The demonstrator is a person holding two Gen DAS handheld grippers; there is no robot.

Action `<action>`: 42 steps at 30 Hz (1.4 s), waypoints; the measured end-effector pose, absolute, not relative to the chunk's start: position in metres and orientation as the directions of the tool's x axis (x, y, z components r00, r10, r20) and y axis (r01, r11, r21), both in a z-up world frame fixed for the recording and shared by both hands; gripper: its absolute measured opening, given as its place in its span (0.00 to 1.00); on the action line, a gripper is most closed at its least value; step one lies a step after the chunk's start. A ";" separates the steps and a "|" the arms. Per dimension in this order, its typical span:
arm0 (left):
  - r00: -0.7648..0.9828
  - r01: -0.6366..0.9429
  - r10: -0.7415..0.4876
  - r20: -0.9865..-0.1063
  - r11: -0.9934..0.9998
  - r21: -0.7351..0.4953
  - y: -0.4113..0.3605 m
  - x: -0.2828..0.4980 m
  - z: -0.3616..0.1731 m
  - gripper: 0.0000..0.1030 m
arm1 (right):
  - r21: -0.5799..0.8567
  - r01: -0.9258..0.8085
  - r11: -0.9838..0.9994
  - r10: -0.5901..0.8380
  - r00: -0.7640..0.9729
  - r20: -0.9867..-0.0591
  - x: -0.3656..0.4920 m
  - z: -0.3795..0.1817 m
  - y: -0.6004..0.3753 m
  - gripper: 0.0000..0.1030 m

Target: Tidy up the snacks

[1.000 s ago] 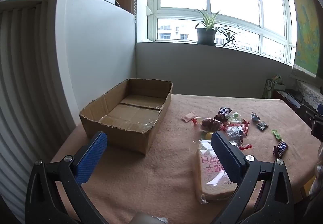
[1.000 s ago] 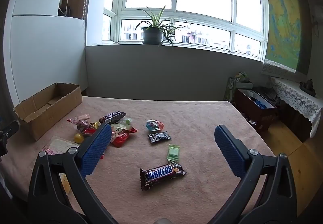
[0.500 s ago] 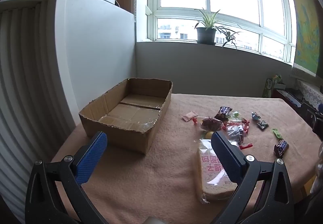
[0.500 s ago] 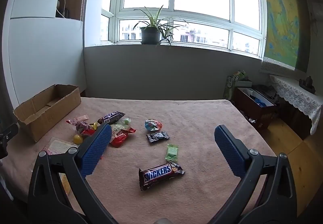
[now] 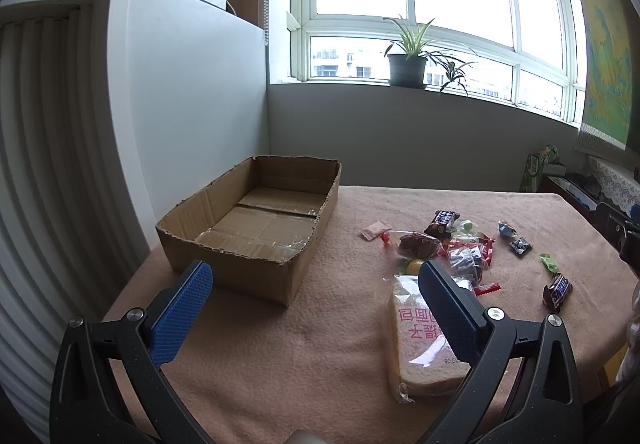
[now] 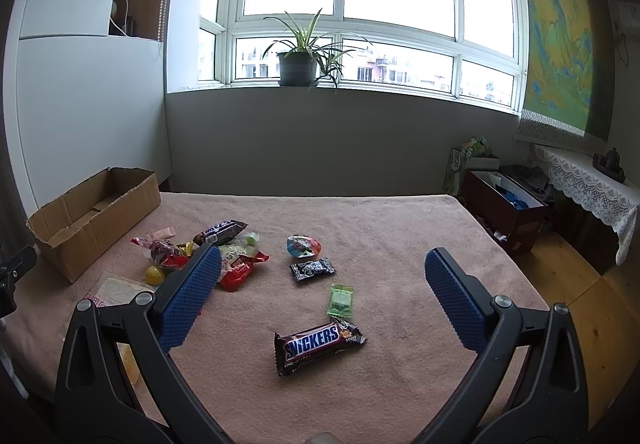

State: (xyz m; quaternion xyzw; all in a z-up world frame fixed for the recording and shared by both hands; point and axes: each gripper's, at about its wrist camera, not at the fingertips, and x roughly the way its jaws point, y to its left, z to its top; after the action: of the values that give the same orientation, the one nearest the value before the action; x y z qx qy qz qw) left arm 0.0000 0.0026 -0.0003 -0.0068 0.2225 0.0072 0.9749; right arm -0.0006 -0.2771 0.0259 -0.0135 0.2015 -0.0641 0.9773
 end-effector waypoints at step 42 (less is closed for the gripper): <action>0.900 -0.016 0.015 -0.437 1.000 0.001 0.002 -0.001 0.000 1.00 | -0.038 0.118 0.992 -0.123 0.905 -0.408 0.002 0.018 -0.279 1.00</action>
State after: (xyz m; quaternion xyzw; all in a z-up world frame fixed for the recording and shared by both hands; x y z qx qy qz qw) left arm -0.0006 0.0021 -0.0001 -0.0015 0.2240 0.0080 0.9746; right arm 0.0020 -0.2792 0.0175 -0.0063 0.2094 -0.0618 0.9759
